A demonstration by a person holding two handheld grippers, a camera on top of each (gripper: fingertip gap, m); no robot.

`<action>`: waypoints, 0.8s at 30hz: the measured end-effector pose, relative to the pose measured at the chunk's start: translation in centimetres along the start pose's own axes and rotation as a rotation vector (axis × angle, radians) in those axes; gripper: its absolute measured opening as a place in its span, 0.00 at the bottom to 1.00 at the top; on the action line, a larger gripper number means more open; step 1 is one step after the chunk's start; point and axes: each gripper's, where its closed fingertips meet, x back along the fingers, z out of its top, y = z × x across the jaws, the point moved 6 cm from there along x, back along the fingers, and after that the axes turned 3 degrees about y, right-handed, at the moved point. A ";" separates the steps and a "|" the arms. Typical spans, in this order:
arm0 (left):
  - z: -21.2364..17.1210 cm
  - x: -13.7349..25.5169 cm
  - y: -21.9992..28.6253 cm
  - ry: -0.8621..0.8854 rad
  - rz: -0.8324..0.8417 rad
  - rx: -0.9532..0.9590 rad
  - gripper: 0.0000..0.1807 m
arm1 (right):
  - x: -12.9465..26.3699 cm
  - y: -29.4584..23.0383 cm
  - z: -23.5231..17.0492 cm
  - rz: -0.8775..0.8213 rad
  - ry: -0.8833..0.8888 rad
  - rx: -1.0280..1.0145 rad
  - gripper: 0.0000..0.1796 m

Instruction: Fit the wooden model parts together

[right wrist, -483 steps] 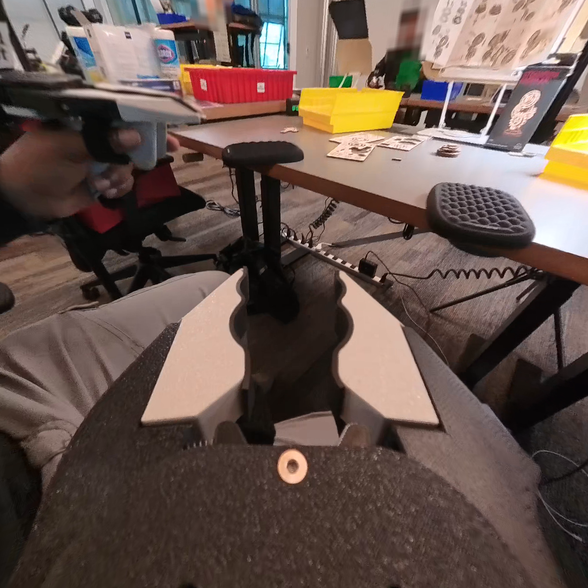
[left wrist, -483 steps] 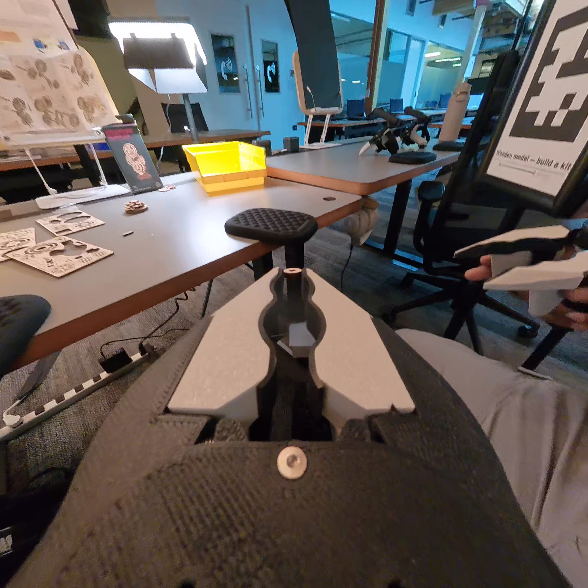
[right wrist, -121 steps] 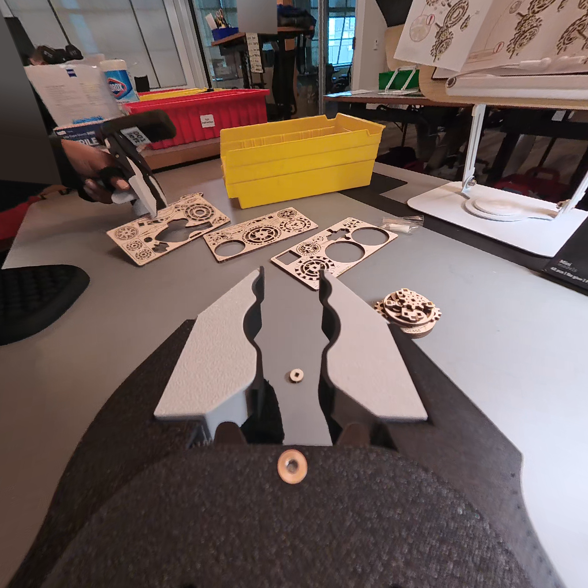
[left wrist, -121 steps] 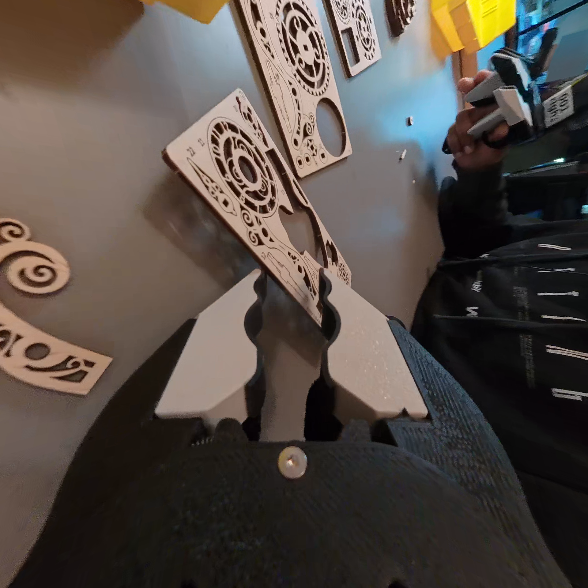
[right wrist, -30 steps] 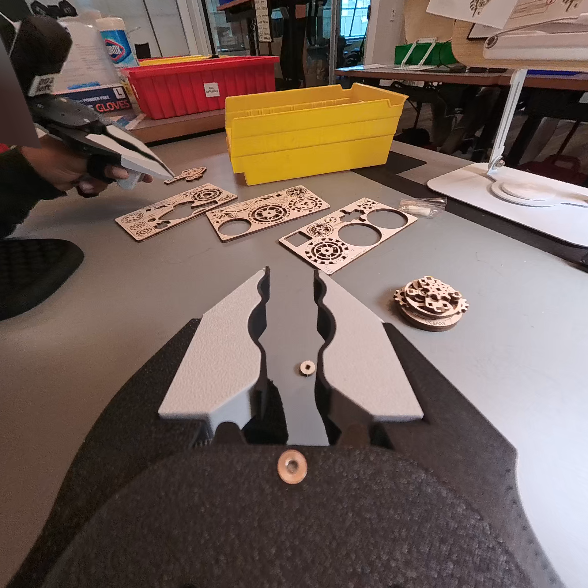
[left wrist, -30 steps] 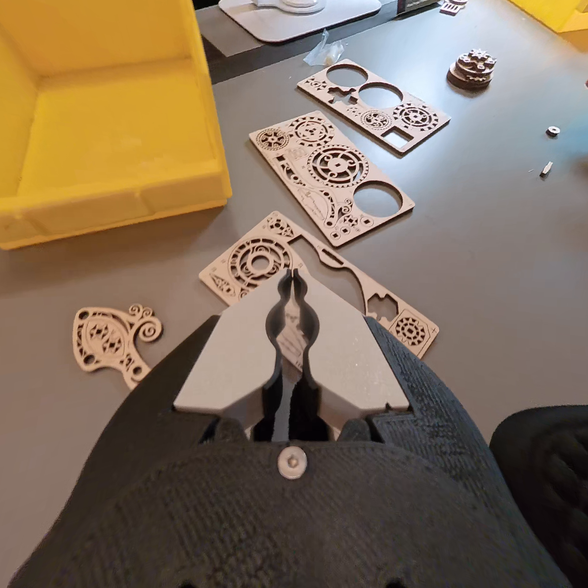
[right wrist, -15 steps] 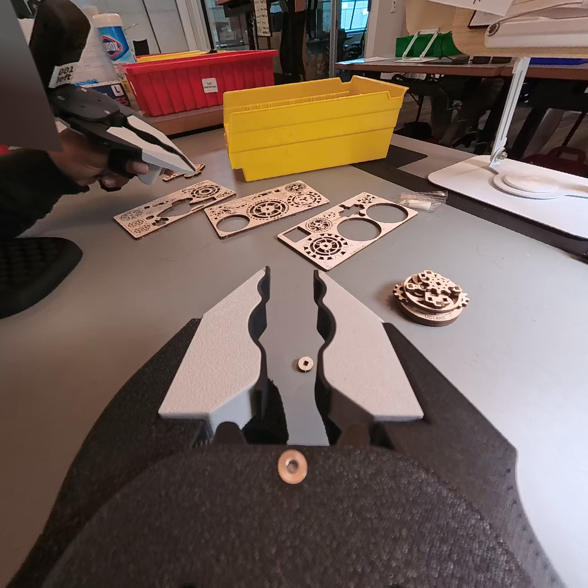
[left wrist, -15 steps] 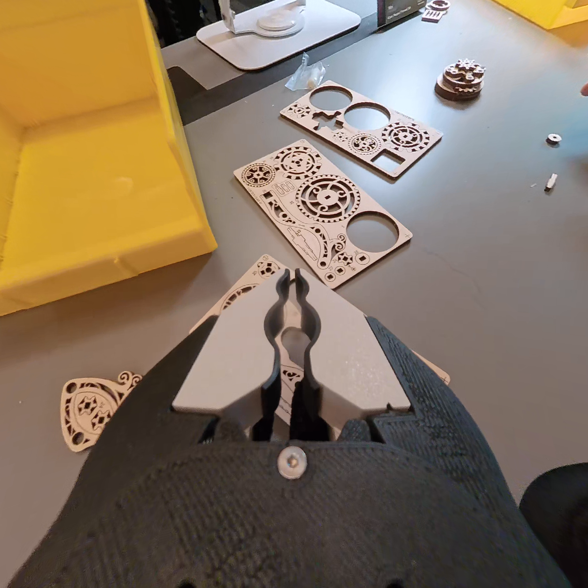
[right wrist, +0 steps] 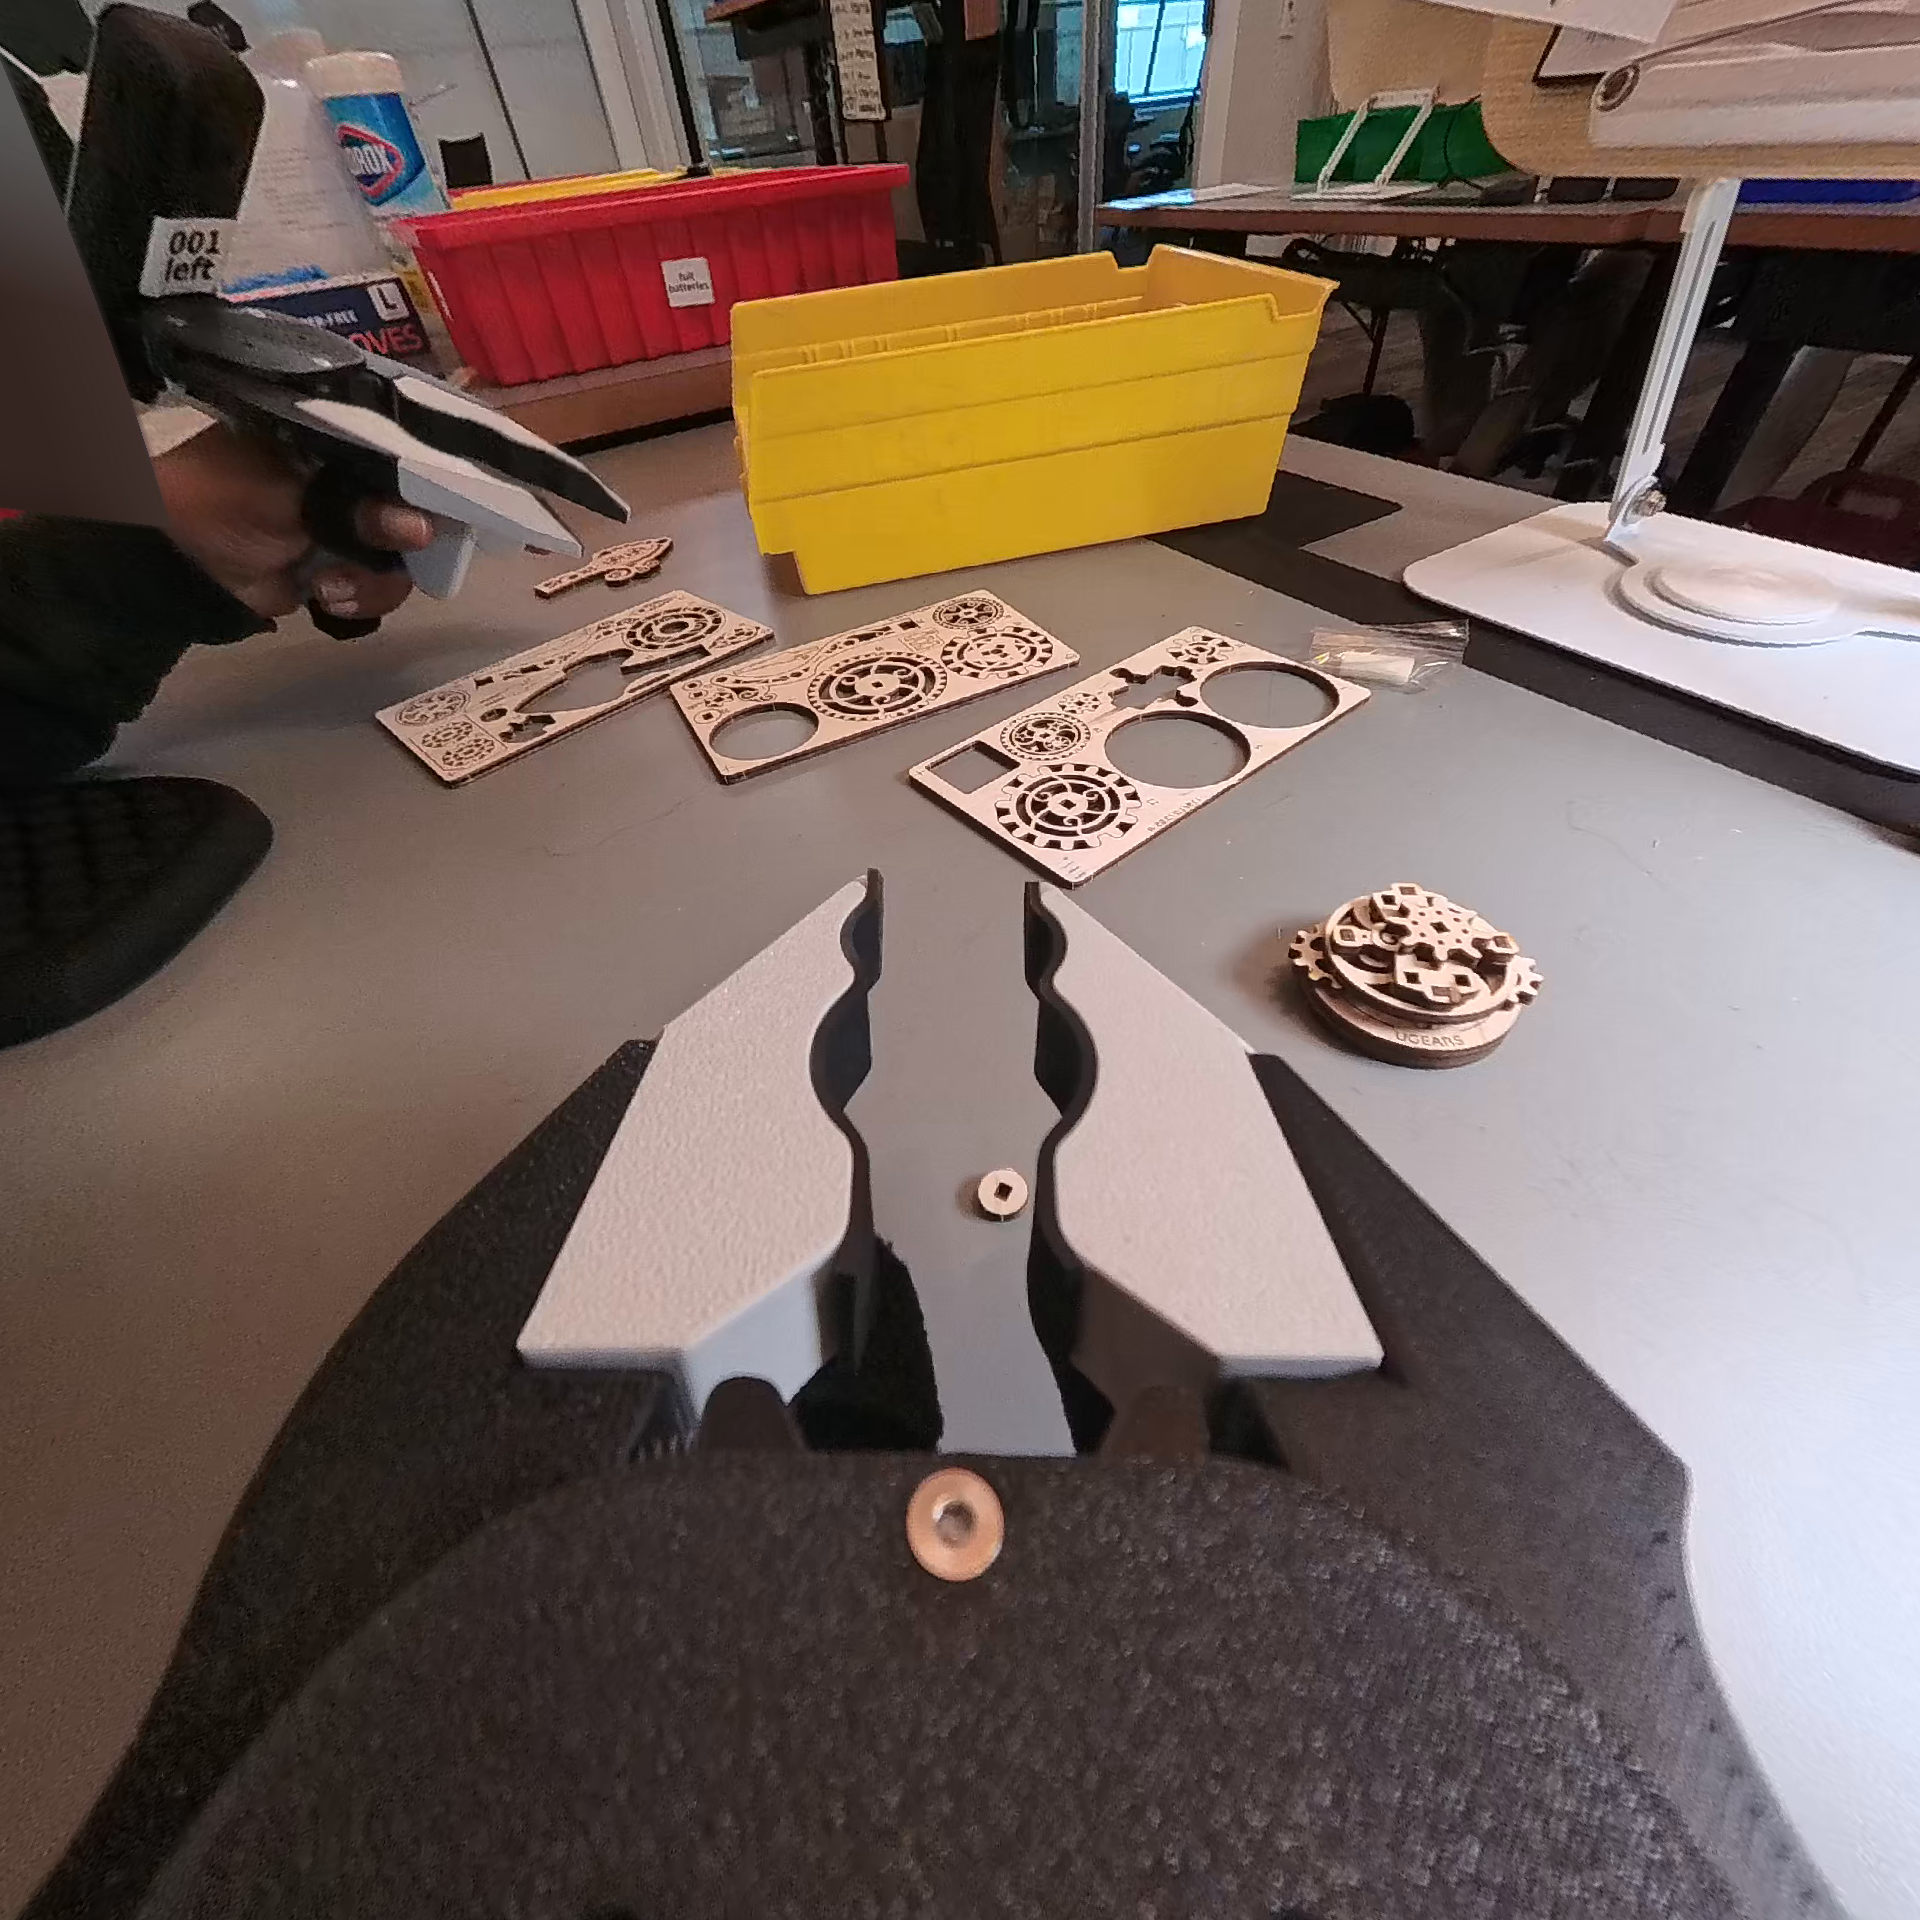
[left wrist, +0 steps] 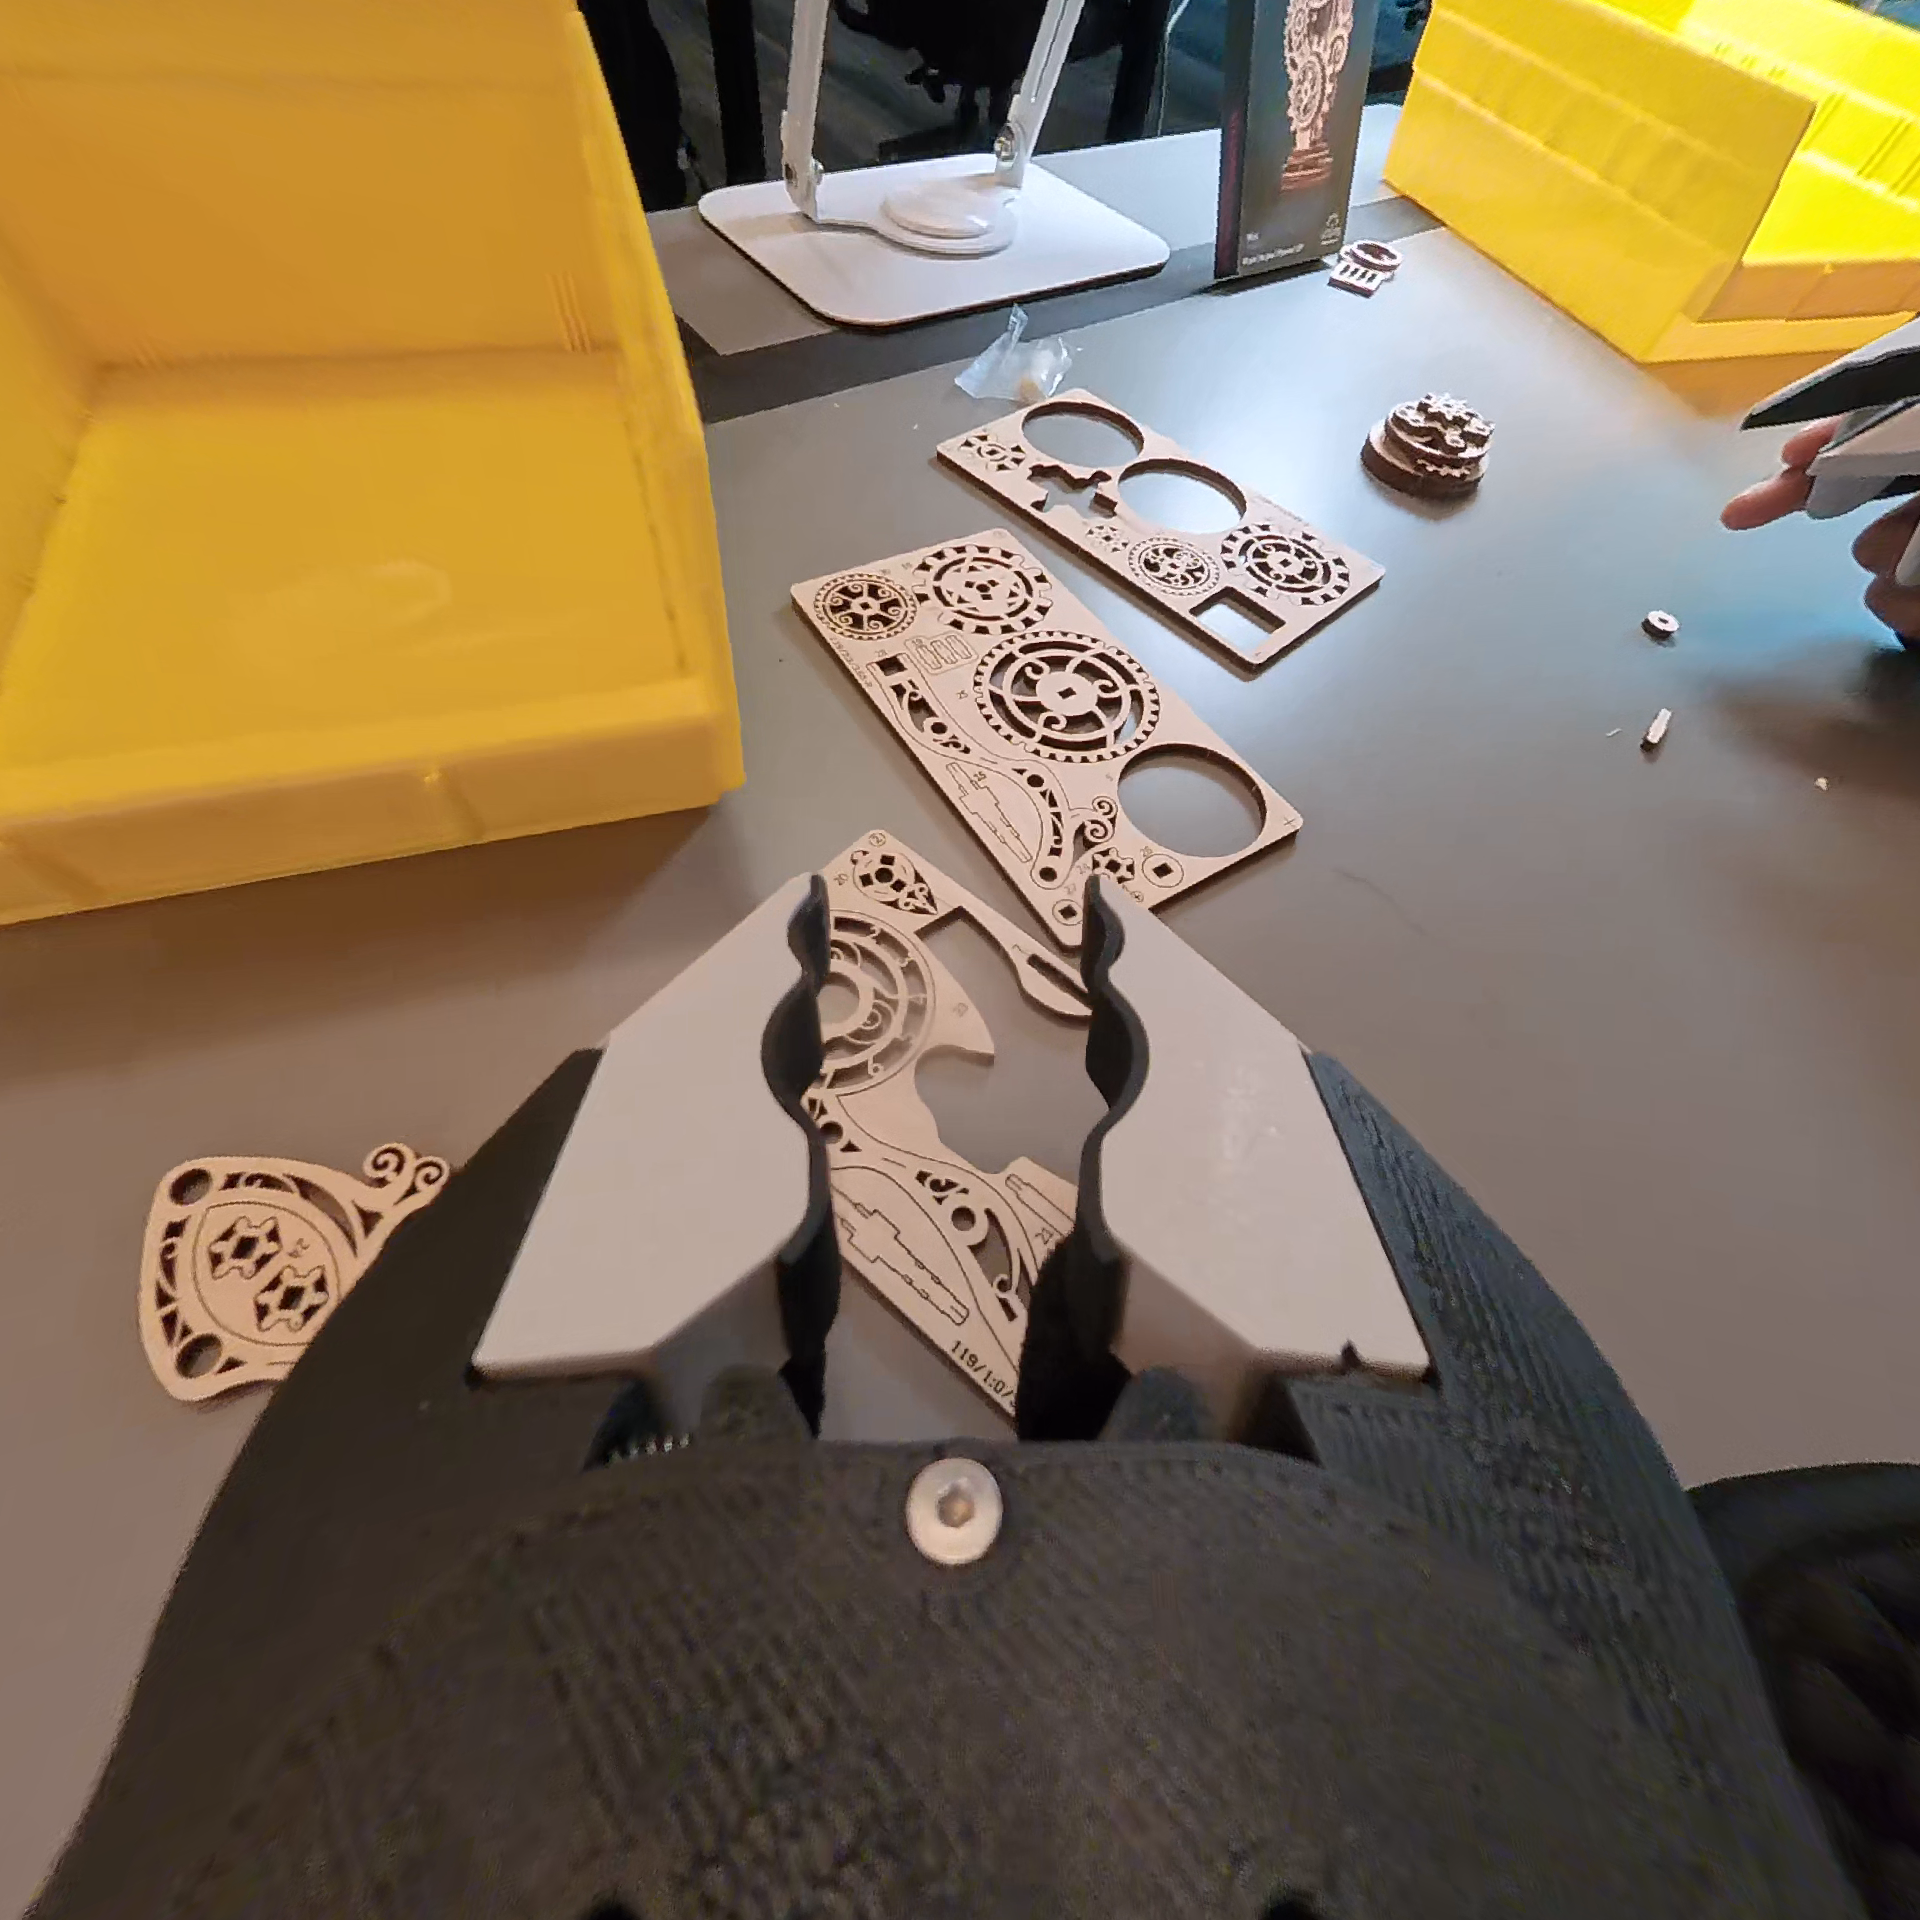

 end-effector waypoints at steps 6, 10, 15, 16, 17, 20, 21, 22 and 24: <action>-0.3 -0.7 0.9 -0.012 -0.025 -0.037 0.25 | -0.1 0.0 0.1 -0.001 0.003 0.005 0.14; -0.7 -1.2 1.1 -0.020 -0.047 -0.035 0.23 | -0.2 0.0 0.0 -0.011 -0.006 0.030 0.14; -0.7 -2.3 1.1 -0.046 -0.066 -0.034 0.23 | -0.4 -0.1 -0.1 -0.028 -0.020 0.055 0.14; -0.6 -2.5 1.2 -0.050 -0.072 -0.034 0.22 | -0.4 -0.1 -0.1 -0.031 -0.021 0.058 0.15; -0.5 -2.7 1.3 -0.053 -0.079 -0.034 0.23 | -0.4 -0.1 -0.1 -0.033 -0.020 0.060 0.15; -0.3 -2.9 1.7 -0.055 -0.083 -0.054 0.22 | -0.5 -0.1 0.0 -0.036 -0.019 0.063 0.15; -0.2 -2.9 1.8 -0.055 -0.081 -0.062 0.22 | -0.5 -0.1 0.0 -0.036 -0.018 0.063 0.15; -0.2 -2.9 1.9 -0.056 -0.079 -0.066 0.22 | -0.6 -0.2 0.0 -0.035 -0.017 0.062 0.15; -0.1 -2.7 1.9 -0.053 -0.076 -0.070 0.22 | -0.6 -0.2 0.0 -0.033 -0.016 0.063 0.15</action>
